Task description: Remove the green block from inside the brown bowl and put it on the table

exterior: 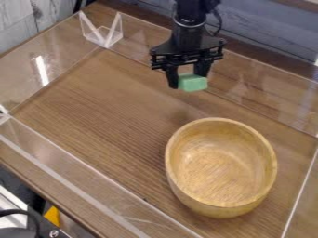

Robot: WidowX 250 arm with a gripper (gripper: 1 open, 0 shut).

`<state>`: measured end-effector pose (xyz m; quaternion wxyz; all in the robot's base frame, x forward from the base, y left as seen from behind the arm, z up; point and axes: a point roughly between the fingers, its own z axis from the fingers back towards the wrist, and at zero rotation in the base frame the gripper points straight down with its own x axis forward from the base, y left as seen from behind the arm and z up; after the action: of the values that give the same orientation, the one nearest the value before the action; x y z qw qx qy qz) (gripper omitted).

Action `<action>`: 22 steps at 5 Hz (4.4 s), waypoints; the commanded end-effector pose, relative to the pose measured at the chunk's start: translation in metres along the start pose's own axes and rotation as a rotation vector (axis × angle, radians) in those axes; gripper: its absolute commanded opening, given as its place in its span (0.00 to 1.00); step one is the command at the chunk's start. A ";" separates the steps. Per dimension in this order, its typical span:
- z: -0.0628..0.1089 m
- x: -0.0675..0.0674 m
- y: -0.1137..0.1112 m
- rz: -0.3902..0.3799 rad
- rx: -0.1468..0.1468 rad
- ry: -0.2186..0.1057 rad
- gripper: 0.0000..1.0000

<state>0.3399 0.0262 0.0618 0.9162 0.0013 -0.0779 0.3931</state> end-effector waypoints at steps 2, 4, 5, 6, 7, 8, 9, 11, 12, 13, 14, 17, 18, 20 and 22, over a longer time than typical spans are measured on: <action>0.012 0.018 -0.013 0.016 -0.022 -0.040 0.00; 0.022 0.035 -0.012 0.043 -0.006 -0.033 0.00; 0.029 0.046 -0.013 0.032 0.000 -0.028 0.00; 0.022 0.050 -0.007 0.036 0.007 -0.023 0.00; 0.013 0.054 -0.002 0.038 0.016 -0.016 0.00; 0.003 0.057 0.002 -0.012 0.014 -0.009 0.00; 0.002 0.059 0.008 -0.054 0.006 -0.006 0.00; 0.023 0.059 0.002 -0.111 -0.013 -0.001 0.00; 0.020 0.052 -0.001 -0.153 -0.026 0.003 0.00; 0.016 0.045 -0.005 -0.197 -0.036 0.009 0.00; 0.018 0.047 0.002 -0.206 -0.042 0.011 0.00; 0.030 0.038 -0.004 -0.288 -0.063 0.028 0.00; 0.019 0.037 -0.011 -0.293 -0.066 0.034 0.00; 0.016 0.036 -0.017 -0.301 -0.069 0.042 0.00; 0.022 0.039 -0.020 -0.364 -0.070 0.052 0.00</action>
<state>0.3672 0.0390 0.0662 0.9744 -0.0226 -0.0280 0.2219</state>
